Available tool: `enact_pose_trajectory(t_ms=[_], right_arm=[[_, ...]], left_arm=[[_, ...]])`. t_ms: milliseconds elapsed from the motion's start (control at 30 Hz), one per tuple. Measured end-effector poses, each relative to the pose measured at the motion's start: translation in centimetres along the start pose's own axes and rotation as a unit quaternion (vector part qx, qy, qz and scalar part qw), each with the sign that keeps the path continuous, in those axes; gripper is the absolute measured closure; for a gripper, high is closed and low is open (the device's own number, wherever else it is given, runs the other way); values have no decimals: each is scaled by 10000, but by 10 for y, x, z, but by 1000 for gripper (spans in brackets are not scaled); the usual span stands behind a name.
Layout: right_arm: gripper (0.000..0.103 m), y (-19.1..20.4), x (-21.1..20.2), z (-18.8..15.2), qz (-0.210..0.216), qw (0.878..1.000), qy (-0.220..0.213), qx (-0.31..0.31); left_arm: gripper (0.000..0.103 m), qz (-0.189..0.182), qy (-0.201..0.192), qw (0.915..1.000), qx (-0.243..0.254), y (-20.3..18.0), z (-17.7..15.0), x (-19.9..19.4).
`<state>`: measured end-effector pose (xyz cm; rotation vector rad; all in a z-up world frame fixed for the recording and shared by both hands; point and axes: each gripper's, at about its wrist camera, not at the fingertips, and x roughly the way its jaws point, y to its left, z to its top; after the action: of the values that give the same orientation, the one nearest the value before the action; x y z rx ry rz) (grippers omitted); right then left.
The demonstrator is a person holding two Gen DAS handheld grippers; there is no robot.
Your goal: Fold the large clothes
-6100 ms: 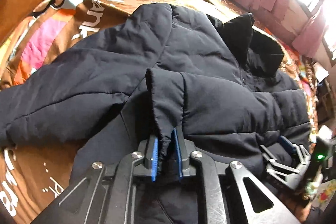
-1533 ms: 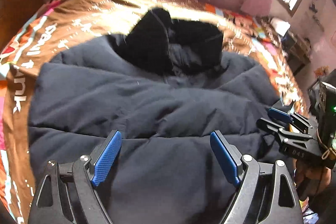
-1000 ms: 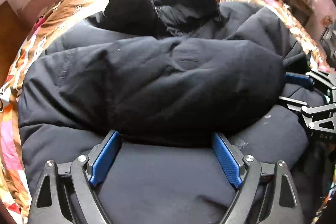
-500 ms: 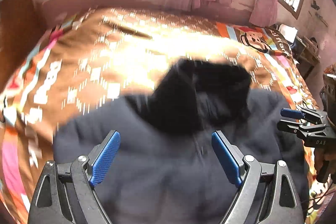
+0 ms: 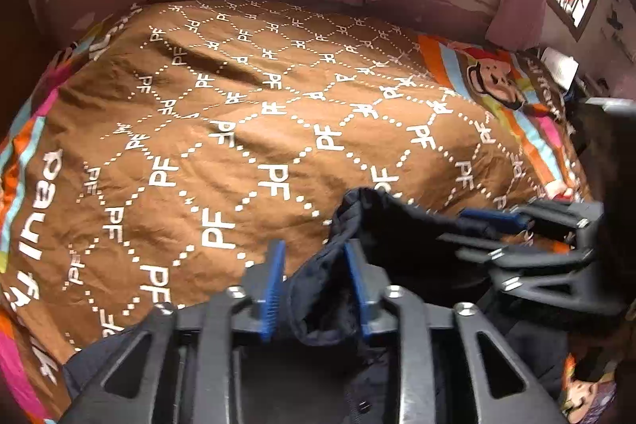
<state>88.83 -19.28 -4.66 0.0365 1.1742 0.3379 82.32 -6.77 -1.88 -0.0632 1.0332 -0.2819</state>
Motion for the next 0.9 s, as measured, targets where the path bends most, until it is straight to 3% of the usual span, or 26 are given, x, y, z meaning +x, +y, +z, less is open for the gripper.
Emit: enact_pose_trajectory(t_ms=[33,67,133,233,467,567,667,900], right_arm=[[82,2,2,1,37,10000,16,17],[90,1,2,3,90,10000,16,32],[96,2,2,3,47,10000,15,8],[98,-1,-13,-6,58,9997,-234,61],[98,-26,-61,-35,806,9944,-635,251],[98,-24,-72,-51,945,9941,-516,106],[99,-21,-70,-71,1083,9940,-168,-60],[99,-20,-30,-108,1114,9921,566,-65]], left_arm=[[91,-47,-5,10000,-86,0,2,0],[95,-90,-5,9998,-163,2,4,0],[97,-61,-42,9997,-217,4,7,-2],[98,-343,-172,9979,-518,21,4,-12],[99,-974,-331,9909,-866,55,-16,-48],[99,-1065,-263,9928,-483,48,-28,-59],[99,-835,178,9962,187,33,-47,-59],[99,-197,1250,9838,1273,6,-91,-23]])
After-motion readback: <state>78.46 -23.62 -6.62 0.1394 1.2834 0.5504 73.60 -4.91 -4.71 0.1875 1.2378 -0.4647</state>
